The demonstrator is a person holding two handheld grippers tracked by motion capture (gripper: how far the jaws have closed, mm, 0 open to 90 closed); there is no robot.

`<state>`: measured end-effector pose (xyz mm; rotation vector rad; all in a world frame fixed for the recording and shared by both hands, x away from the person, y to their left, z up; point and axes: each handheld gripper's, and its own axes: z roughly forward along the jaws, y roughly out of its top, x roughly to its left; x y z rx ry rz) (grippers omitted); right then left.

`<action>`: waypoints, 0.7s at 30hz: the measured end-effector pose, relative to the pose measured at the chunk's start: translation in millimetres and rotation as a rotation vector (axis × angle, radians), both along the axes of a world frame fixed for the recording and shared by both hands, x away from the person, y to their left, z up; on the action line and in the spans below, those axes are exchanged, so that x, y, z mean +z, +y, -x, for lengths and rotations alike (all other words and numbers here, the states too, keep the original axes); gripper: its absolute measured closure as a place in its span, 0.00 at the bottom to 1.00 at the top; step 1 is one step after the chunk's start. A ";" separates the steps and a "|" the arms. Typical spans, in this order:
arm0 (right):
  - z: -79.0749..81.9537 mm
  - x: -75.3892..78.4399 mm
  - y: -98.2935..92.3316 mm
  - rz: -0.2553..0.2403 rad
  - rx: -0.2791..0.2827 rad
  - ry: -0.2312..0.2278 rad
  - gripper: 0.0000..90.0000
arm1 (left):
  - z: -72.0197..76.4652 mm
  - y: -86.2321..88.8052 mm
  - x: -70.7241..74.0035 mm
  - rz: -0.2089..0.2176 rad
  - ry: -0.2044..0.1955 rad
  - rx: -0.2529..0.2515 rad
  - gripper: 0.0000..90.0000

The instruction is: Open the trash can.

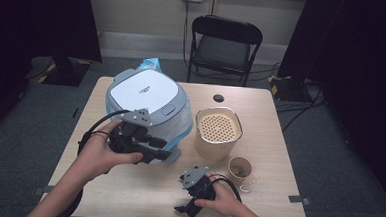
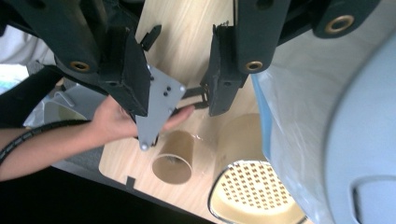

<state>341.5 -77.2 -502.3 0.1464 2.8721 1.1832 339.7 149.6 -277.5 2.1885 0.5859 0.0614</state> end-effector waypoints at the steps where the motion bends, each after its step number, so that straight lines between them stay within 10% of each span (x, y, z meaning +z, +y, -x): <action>1: 0.0 0.0 0.0 0.000 0.000 0.000 0.00 | 0.0 0.0 0.0 0.000 0.000 0.000 0.66; 21: 0.0 0.0 0.1 -0.001 -0.001 -0.001 0.00 | -21.0 -3.0 24.5 0.001 0.019 0.136 0.84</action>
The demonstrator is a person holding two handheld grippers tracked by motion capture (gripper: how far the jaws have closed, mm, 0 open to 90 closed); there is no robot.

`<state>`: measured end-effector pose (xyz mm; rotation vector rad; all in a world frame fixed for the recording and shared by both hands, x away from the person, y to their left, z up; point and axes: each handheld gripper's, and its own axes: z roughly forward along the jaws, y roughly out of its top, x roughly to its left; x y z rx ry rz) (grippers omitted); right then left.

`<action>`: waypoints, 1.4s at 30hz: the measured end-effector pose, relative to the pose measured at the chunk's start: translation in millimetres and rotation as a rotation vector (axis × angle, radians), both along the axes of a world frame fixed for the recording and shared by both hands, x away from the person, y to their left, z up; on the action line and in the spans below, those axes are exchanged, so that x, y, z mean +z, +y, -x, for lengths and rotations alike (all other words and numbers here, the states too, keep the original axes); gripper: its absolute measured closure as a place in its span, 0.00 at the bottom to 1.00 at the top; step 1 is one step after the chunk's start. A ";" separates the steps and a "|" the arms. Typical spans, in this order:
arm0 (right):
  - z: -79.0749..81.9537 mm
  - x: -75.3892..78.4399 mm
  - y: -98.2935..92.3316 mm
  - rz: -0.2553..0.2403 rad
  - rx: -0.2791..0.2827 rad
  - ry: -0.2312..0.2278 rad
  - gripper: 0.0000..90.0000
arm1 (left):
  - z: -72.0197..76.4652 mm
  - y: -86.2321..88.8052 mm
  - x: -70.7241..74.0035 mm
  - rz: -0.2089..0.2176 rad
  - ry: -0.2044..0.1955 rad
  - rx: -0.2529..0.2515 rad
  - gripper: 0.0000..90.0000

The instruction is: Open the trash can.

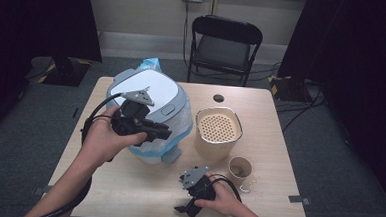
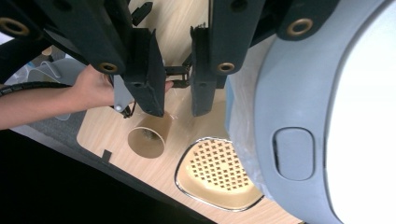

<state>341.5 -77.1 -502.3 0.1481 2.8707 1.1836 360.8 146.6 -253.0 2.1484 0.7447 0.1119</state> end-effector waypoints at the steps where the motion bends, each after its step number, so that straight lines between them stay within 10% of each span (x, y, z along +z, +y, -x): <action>1: 0.0 0.0 0.0 0.000 0.000 0.000 0.00 | -1.3 -0.6 0.7 -0.002 -0.003 0.006 0.84; 42: -0.3 0.0 -0.1 0.000 0.004 -0.001 0.00 | -42.5 -10.1 8.0 -0.035 -0.042 0.198 1.00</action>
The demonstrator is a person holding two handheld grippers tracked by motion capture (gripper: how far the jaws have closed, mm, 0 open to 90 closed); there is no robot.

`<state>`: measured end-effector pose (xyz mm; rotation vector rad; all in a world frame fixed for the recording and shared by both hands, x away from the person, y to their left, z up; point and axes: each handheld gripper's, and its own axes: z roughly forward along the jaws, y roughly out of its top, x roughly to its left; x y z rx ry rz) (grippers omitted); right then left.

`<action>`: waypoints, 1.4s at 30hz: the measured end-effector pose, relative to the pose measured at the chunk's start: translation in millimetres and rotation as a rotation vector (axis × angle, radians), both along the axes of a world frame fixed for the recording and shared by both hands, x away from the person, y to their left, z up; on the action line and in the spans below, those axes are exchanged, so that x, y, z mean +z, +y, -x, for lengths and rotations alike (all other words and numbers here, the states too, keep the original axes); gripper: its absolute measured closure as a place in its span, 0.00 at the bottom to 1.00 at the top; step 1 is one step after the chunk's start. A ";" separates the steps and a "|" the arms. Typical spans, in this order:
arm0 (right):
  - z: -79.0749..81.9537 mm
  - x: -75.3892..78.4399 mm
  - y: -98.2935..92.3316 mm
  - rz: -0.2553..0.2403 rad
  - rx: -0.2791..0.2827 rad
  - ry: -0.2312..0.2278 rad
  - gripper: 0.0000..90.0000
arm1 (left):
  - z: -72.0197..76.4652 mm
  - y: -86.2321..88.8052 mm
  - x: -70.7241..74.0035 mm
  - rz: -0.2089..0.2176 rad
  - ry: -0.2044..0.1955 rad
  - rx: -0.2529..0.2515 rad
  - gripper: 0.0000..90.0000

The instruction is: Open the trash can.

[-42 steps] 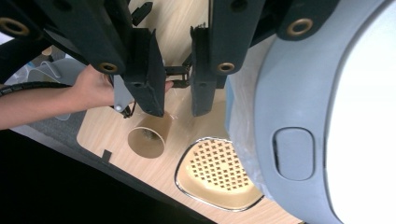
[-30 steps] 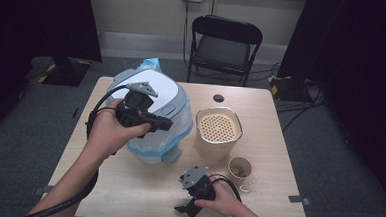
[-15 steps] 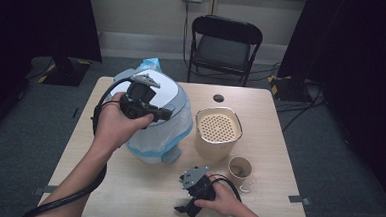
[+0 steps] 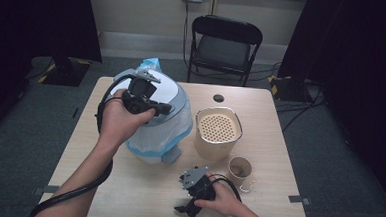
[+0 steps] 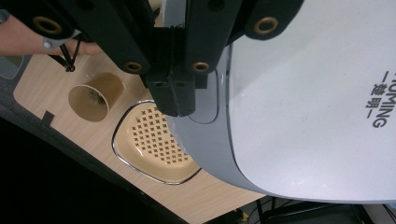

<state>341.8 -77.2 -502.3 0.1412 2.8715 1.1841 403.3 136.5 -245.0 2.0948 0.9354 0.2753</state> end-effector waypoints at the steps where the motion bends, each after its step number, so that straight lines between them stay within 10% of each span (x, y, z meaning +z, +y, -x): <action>1: 0.0 0.0 0.0 0.000 0.000 0.000 0.00 | -1.2 -0.7 -0.4 0.000 0.000 0.002 1.00; 42: 0.2 0.0 0.0 0.000 -0.001 0.001 0.00 | -9.5 -11.8 -3.0 -0.014 0.000 0.050 1.00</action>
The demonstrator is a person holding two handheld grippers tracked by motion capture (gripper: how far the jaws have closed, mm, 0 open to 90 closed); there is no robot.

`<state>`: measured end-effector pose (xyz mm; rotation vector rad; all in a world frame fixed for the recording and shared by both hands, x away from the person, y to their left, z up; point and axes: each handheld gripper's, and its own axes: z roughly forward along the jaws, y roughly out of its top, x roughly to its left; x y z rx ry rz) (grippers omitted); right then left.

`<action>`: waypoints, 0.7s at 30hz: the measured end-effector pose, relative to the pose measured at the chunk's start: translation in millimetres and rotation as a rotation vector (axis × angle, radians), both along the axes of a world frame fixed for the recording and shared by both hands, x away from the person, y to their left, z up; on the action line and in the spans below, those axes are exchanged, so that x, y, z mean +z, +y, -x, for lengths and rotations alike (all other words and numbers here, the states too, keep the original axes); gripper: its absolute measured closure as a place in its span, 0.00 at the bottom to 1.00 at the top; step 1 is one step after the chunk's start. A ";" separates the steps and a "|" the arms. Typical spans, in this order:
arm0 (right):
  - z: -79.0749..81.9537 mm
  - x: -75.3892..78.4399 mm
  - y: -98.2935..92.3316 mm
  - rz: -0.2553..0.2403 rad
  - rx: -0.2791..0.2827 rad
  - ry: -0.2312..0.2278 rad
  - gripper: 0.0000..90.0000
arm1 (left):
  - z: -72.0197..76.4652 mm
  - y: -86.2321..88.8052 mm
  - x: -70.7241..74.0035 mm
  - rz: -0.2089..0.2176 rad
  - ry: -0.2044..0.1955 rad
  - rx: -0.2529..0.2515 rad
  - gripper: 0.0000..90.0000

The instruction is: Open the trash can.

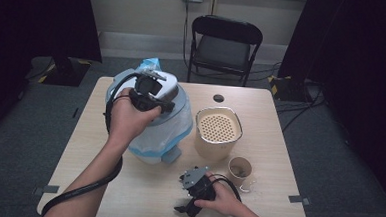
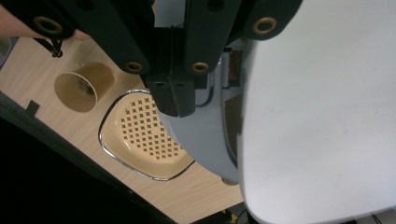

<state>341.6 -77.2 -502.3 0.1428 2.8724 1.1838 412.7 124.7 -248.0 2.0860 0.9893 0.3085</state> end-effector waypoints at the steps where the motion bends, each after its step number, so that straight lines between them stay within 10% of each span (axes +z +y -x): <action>1: 0.0 0.0 0.0 0.000 0.000 -0.001 0.00 | 0.6 -2.1 -0.4 -0.013 0.005 0.000 1.00; 6: 0.0 0.0 0.1 0.000 -0.001 0.000 0.00 | 5.4 -10.4 1.8 -0.033 -0.022 -0.015 1.00; 15: 0.1 0.0 0.1 0.000 -0.001 0.000 0.00 | 13.1 -11.9 3.9 0.105 0.016 -0.105 0.89; 21: 0.0 -0.1 0.2 -0.001 -0.002 -0.002 0.00 | 19.7 -13.8 1.6 0.109 0.006 -0.145 0.70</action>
